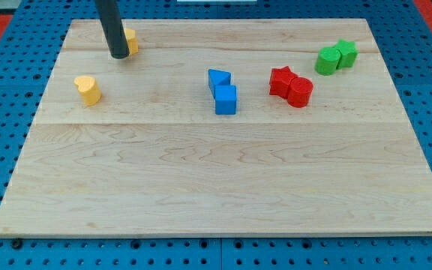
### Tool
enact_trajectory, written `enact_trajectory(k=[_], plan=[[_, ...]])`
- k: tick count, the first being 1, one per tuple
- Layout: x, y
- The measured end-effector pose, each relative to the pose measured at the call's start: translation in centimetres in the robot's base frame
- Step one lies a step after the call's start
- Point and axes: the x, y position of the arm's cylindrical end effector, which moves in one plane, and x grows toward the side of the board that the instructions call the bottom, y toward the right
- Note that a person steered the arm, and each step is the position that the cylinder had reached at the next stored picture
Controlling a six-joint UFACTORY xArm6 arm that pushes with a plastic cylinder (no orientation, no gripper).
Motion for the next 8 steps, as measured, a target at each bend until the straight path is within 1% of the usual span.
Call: enact_trajectory(k=[1, 3, 4, 5, 6, 8], plan=[[-2.8, -6.3], [-0.6, 1.0], [-3.0, -2.7], [-4.6, -1.5], [-4.1, 4.6], [-3.5, 9.3]])
